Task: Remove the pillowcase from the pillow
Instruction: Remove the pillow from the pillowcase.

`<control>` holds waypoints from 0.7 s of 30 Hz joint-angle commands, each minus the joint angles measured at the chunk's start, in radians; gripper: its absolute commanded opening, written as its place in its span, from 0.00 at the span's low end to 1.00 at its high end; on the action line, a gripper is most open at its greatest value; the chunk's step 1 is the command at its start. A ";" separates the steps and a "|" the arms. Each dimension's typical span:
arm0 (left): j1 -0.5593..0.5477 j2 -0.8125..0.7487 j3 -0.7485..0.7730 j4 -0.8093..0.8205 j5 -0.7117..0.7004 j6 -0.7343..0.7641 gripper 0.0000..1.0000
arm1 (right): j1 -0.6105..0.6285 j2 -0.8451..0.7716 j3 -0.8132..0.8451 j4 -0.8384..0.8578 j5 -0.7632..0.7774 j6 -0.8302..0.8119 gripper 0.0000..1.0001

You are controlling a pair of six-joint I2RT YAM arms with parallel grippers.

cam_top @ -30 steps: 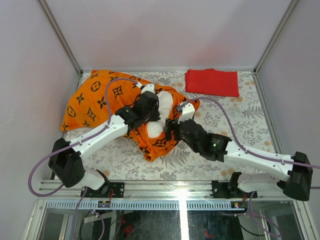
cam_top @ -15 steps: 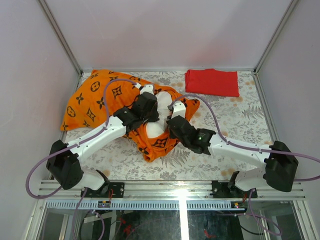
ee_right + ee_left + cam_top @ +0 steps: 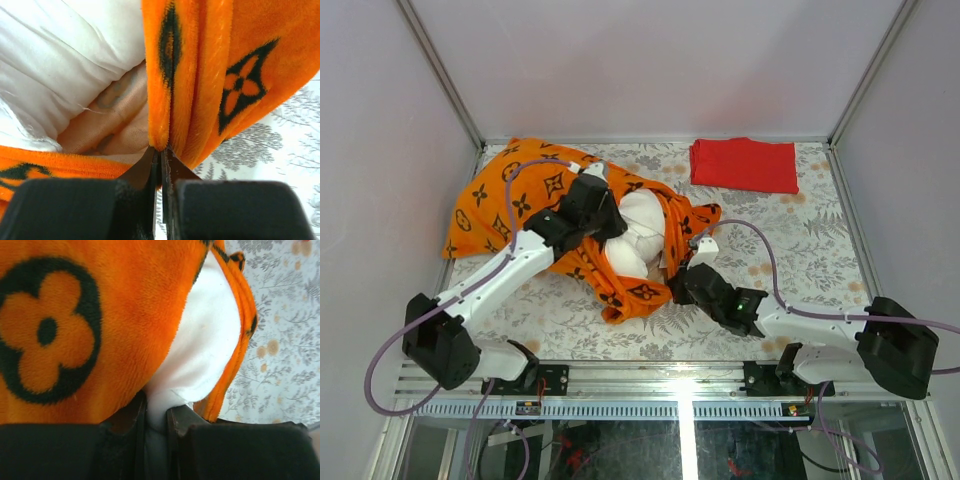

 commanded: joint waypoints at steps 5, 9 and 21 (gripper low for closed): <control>0.154 -0.147 0.052 0.163 0.063 -0.086 0.00 | 0.000 0.113 -0.082 -0.077 -0.101 0.067 0.00; 0.167 -0.136 0.103 0.172 0.190 -0.105 0.00 | 0.011 0.196 -0.041 -0.064 -0.099 0.054 0.00; 0.263 -0.056 0.161 0.421 0.686 -0.318 0.00 | 0.071 0.331 0.044 -0.193 0.048 0.059 0.00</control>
